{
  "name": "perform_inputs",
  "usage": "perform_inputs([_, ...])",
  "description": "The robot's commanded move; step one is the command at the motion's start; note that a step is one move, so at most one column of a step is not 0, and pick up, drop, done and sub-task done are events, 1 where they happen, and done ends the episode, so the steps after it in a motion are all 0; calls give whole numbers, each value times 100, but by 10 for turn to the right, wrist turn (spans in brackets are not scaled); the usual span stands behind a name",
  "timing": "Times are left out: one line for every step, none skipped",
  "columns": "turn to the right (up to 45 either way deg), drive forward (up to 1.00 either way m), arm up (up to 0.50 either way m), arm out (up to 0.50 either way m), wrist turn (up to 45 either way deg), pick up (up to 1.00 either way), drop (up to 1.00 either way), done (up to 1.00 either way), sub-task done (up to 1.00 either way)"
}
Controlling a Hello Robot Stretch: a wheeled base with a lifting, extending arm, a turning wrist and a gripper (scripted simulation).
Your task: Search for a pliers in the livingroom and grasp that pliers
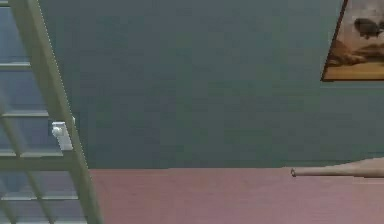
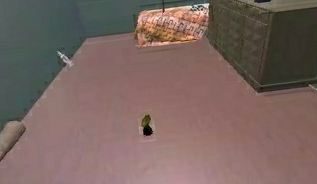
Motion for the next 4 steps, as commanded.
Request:
perform_inputs([-450,0,0,0,0,0,0,0,0])
perform_inputs([-240,0,0,0,0,0,0,0,0])
perform_inputs([0,100,0,0,0,0,0,0,0])
perform_inputs([-30,0,0,0,0,0,0,0,0])
